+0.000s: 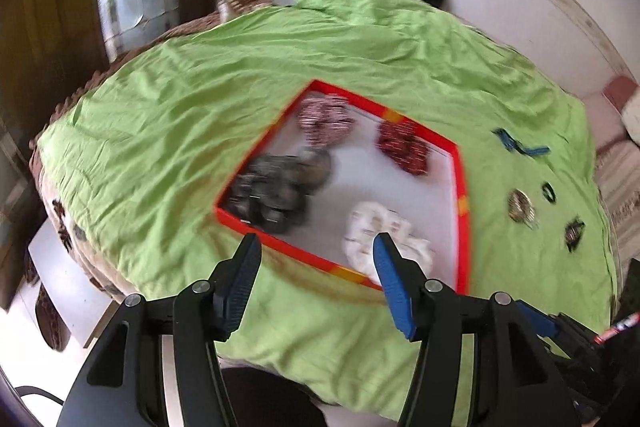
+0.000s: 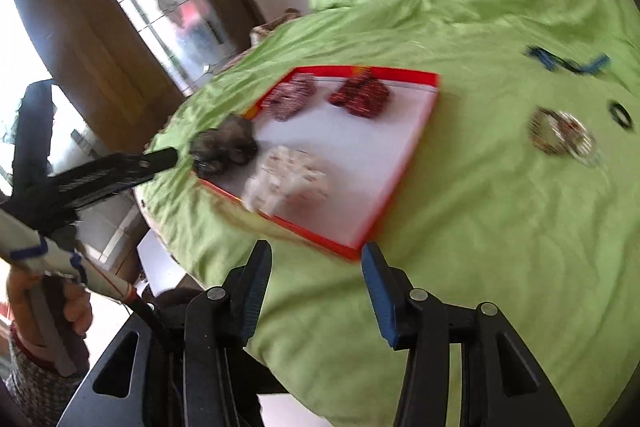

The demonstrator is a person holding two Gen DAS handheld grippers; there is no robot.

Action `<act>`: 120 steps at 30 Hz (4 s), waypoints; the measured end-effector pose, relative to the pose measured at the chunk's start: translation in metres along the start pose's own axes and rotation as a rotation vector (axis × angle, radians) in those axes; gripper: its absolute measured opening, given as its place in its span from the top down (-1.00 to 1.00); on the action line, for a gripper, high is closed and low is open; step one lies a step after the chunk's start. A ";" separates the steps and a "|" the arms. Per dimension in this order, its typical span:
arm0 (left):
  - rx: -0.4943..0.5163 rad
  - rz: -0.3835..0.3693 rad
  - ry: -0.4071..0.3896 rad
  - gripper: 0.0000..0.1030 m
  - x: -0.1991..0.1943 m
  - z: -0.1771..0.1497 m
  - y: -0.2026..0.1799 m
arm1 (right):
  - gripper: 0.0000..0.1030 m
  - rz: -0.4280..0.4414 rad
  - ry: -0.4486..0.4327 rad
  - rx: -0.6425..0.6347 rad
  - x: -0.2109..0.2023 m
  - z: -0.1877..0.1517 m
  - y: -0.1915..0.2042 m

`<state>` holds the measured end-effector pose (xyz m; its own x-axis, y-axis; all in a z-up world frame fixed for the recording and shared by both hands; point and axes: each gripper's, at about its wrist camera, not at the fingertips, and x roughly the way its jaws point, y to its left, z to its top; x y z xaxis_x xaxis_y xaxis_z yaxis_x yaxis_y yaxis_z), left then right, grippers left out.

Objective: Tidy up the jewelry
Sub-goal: 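Move both tools toward the bracelets on the sheet, then grasp the leopard-print bracelet with the left tool while the right tool grasps the pearl bracelet, then lower both bracelets into the white tray and open both tools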

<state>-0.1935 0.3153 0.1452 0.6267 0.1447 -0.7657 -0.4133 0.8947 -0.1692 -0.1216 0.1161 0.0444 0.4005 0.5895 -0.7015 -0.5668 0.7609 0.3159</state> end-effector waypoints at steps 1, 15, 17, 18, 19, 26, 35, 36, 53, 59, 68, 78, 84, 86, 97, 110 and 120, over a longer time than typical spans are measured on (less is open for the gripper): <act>0.021 -0.005 -0.005 -0.13 -0.004 -0.002 -0.011 | 0.01 -0.006 0.000 0.013 -0.003 -0.003 -0.006; 0.249 -0.174 0.066 -0.23 0.000 -0.024 -0.155 | 0.01 -0.195 -0.098 0.252 -0.085 -0.048 -0.150; 0.281 -0.184 0.073 -0.23 0.010 -0.021 -0.177 | 0.01 -0.211 -0.109 0.277 -0.090 -0.049 -0.166; 0.294 -0.184 0.076 -0.23 0.014 -0.020 -0.187 | 0.01 -0.221 -0.116 0.295 -0.092 -0.050 -0.176; 0.307 -0.184 0.081 -0.23 0.020 -0.019 -0.196 | 0.01 -0.229 -0.123 0.308 -0.094 -0.050 -0.183; 0.318 -0.240 0.144 -0.23 0.086 0.003 -0.251 | 0.01 -0.275 -0.166 0.367 -0.094 -0.027 -0.229; 0.241 -0.269 0.239 -0.07 0.192 0.031 -0.281 | 0.12 -0.297 -0.131 0.302 -0.029 0.056 -0.274; 0.251 -0.261 0.245 -0.06 0.202 0.032 -0.285 | 0.18 -0.304 -0.120 0.294 -0.022 0.061 -0.278; 0.339 -0.241 0.237 0.88 0.238 0.040 -0.311 | 0.88 -0.346 -0.046 0.266 0.028 0.084 -0.302; 0.355 -0.273 0.191 0.88 0.190 0.030 -0.300 | 0.88 -0.349 -0.084 0.286 -0.009 0.061 -0.285; 0.357 -0.351 0.138 0.88 0.104 0.016 -0.267 | 0.88 -0.334 -0.161 0.253 -0.072 0.048 -0.244; 0.256 -0.230 0.086 0.88 0.061 0.040 -0.163 | 0.88 -0.293 -0.197 0.127 -0.103 0.051 -0.167; 0.119 -0.113 0.123 0.88 0.091 0.064 -0.079 | 0.88 -0.245 -0.165 0.040 -0.086 0.067 -0.116; 0.090 -0.076 0.135 0.88 0.106 0.070 -0.058 | 0.88 -0.232 -0.144 0.010 -0.075 0.072 -0.100; -0.030 0.011 0.176 0.87 0.163 0.084 0.002 | 0.88 -0.105 0.012 -0.103 0.044 0.125 -0.006; -0.068 -0.085 0.061 0.19 0.111 0.084 0.024 | 0.83 -0.043 0.144 -0.061 0.163 0.127 0.018; -0.027 -0.070 -0.045 -0.08 0.048 0.056 -0.001 | 0.28 -0.120 0.020 -0.057 0.090 0.111 -0.001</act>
<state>-0.1264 0.3451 0.1432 0.6836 0.1020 -0.7227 -0.3848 0.8918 -0.2381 -0.0047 0.1983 0.0523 0.4540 0.4889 -0.7449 -0.5561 0.8087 0.1919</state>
